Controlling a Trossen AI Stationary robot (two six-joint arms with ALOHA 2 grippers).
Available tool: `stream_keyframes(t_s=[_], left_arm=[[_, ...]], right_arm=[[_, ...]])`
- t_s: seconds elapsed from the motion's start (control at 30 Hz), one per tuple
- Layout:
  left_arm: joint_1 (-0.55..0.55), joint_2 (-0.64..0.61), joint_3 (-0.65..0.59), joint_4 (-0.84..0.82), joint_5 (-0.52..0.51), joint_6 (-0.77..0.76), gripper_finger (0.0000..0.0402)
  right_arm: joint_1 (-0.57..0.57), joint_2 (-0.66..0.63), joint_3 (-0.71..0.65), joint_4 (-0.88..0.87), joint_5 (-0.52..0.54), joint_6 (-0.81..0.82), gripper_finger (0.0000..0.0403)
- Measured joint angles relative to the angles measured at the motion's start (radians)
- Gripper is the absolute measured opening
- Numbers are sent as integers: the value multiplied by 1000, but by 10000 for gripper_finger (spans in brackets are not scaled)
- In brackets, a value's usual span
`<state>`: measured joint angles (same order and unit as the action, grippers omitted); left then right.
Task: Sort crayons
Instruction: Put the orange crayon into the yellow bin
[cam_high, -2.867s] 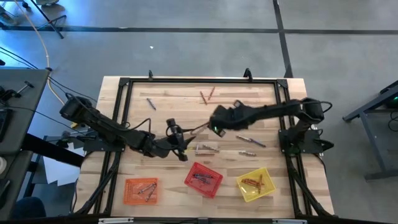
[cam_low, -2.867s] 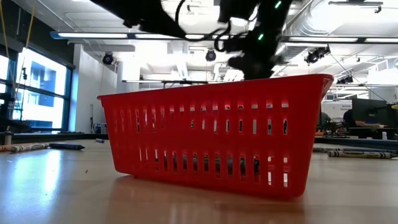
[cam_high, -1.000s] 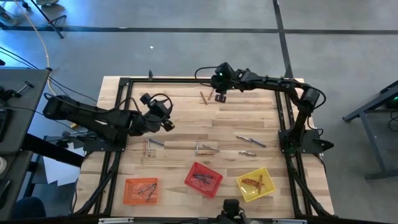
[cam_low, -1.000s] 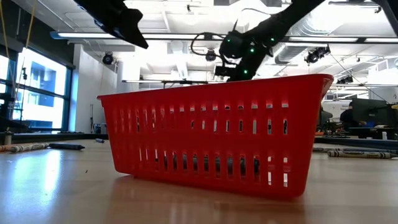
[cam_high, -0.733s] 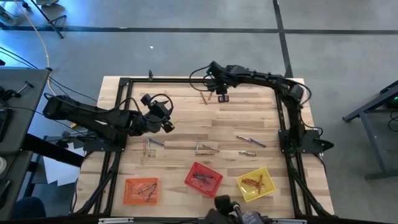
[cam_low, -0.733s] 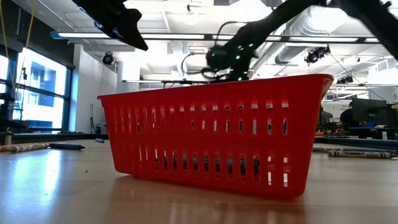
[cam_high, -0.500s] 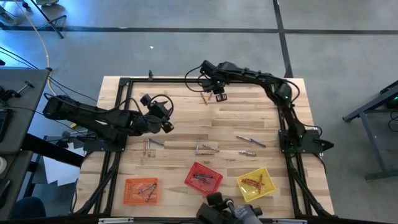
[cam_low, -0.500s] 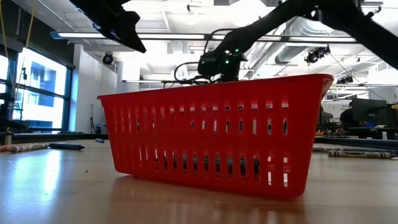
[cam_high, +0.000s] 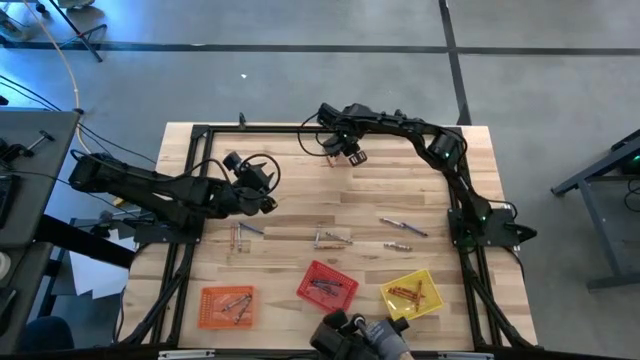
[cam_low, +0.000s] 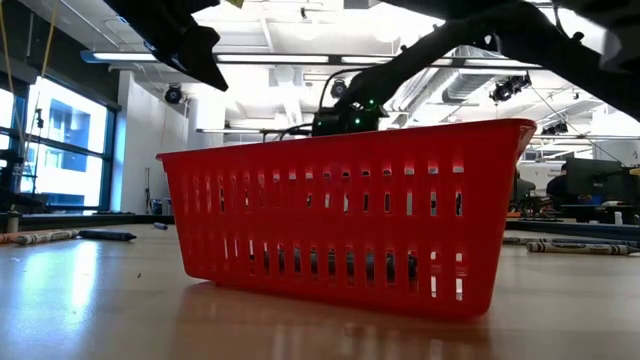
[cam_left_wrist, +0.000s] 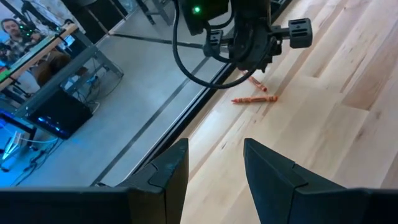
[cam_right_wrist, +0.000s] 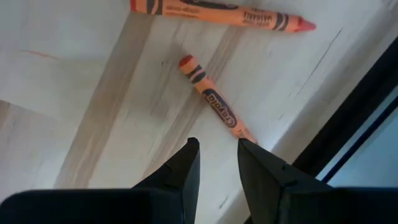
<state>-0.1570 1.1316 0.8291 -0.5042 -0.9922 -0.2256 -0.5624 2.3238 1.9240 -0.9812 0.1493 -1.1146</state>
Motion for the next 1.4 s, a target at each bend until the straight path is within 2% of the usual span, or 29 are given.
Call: stream_keyframes(t_s=[0.23,0.57,1.13,1.27,1.4], left_arm=[[0,0,0,0,-12,0,140],[0,0,0,0,-14,-7,140],[1,0,0,0,-14,-8,140],[0,0,0,0,-14,-9,140],[0,0,0,0,-14,-9,140]], right_arm=[[2,0,0,15,5,-60,101],[2,0,0,17,5,-227,101],[13,55,3,64,41,-253,101],[21,56,3,36,47,-252,83],[32,57,2,11,53,-209,35]])
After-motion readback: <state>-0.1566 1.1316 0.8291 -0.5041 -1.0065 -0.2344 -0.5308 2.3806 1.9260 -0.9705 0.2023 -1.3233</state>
